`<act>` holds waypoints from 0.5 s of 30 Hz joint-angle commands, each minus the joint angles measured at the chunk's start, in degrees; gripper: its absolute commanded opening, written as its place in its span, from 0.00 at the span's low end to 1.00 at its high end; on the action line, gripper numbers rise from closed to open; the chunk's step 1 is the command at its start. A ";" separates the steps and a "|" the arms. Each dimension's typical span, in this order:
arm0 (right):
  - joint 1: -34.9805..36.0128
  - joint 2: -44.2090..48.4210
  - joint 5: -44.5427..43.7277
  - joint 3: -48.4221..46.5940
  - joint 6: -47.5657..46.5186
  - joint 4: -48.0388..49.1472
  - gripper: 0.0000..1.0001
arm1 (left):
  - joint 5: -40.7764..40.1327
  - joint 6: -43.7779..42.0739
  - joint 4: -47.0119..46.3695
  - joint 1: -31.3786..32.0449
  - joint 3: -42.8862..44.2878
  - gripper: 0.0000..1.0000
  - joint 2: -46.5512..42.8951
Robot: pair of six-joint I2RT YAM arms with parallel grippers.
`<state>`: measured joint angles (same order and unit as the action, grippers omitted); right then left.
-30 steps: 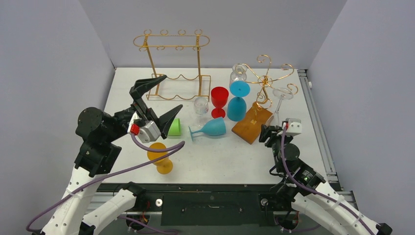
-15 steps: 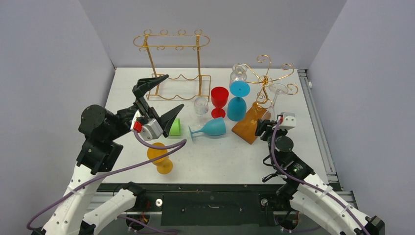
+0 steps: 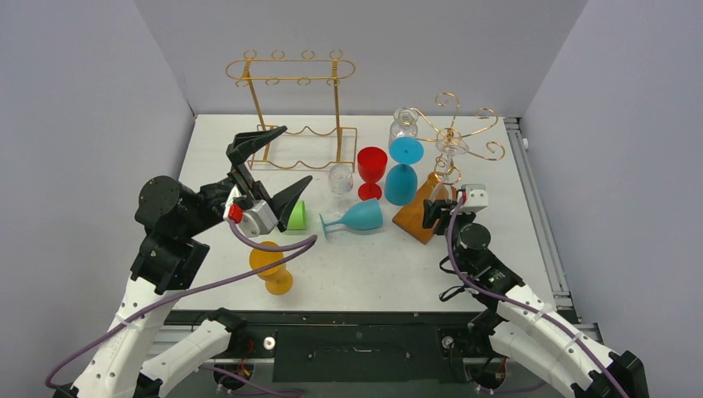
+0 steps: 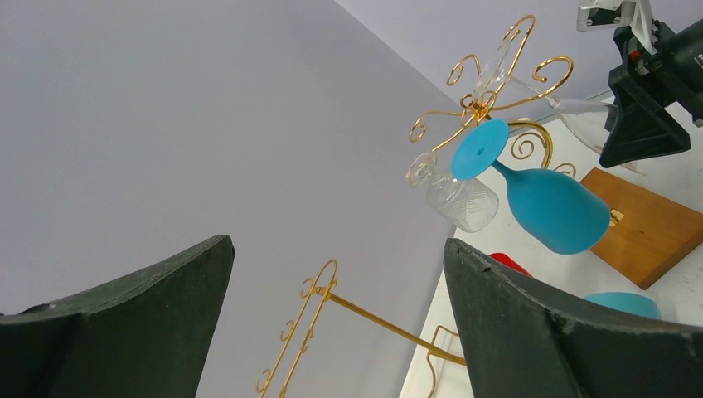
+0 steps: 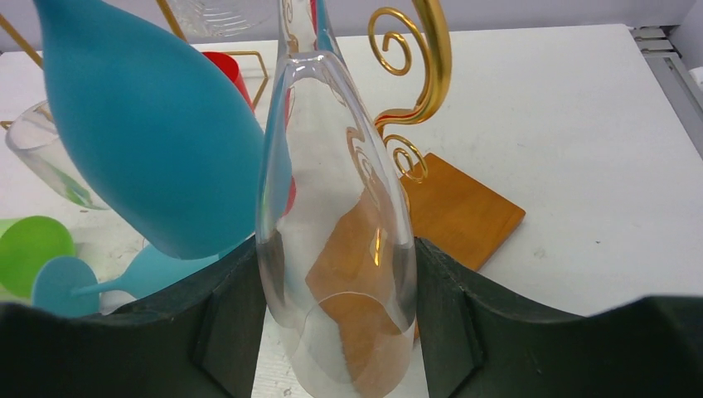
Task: Place the wine glass upside down on the wine glass rack
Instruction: Turn the wine glass upside down at the wine rack.
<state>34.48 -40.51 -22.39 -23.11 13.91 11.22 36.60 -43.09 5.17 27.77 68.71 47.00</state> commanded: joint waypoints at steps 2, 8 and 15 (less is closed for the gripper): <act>-0.38 0.95 5.31 0.06 -2.26 5.47 0.00 | -0.45 -0.31 -0.60 0.25 0.54 0.96 -0.08; -0.31 2.85 7.20 1.22 -3.63 5.21 0.00 | -0.21 -0.23 -0.77 0.27 0.87 0.96 0.11; -0.16 5.47 8.90 3.34 -3.78 6.56 0.00 | -0.40 -0.58 -0.78 0.27 0.60 0.96 0.11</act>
<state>34.48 -36.88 -15.57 -20.47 10.90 12.34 36.58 -43.70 5.23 27.77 68.71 47.22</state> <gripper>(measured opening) 0.536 0.962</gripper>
